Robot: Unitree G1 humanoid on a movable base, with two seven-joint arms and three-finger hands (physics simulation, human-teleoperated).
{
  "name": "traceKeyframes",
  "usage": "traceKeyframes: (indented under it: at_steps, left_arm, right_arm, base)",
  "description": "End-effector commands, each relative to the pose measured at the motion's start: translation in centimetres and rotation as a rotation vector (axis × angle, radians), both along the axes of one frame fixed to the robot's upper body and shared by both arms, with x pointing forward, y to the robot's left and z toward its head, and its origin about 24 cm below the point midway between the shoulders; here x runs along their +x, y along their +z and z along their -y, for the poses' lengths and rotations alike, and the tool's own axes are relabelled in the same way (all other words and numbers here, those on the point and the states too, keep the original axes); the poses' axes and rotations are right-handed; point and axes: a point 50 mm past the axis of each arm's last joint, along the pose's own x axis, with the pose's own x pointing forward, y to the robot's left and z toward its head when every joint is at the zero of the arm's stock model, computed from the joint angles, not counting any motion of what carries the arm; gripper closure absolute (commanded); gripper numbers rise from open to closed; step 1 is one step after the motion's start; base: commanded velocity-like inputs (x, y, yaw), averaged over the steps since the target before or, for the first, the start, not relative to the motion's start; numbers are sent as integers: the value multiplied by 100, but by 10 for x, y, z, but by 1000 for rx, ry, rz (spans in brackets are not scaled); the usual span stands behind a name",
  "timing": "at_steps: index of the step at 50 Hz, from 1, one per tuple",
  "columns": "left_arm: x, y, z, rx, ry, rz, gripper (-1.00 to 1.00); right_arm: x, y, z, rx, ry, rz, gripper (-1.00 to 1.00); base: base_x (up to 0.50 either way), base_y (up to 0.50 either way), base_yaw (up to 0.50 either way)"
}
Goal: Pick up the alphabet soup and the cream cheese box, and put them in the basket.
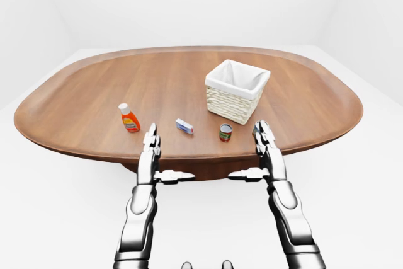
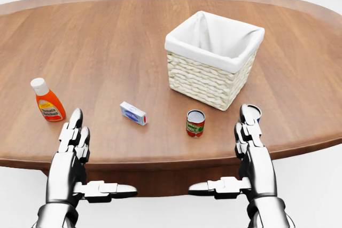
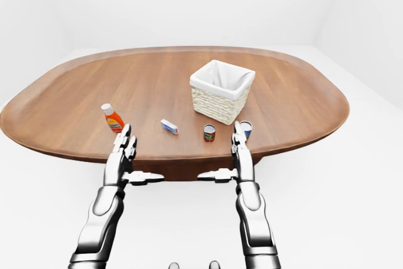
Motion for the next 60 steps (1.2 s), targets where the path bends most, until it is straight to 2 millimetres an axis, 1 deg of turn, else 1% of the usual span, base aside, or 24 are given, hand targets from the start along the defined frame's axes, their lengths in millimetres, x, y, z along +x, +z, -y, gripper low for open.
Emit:
traceKeyframes:
  at_steps: [1, 19, 26, 37, 46, 60]
  left_arm:
    - [0, 0, -7, 1, 2, 1, -100]
    - [0, 1, -7, 0, 1, 1, -100]
    - [-1, 2, -7, -4, -1, 5, -100]
    - [1, 0, -7, -1, 0, 3, -100]
    - [-1, 2, -6, 1, -1, 4, -100]
    - [-1, 1, -7, 1, -1, 5, -100]
  right_arm:
    - [-2, 2, 6, 0, 9, 9, -100]
    - [-1, -1, 5, -2, 19, 1, -100]
    - [-3, 2, 4, 1, 23, 4, -100]
    - [-2, 1, 4, -2, 22, 2, -100]
    - [-2, 1, 3, -4, 23, -2, -100]
    - [-1, -2, 4, -7, 23, -4, -100]
  base:
    - [0, 0, 0]
    - [0, 0, 0]
    - [0, 0, 0]
    - [0, 0, 0]
    - [0, 0, 0]
    - [0, 0, 0]
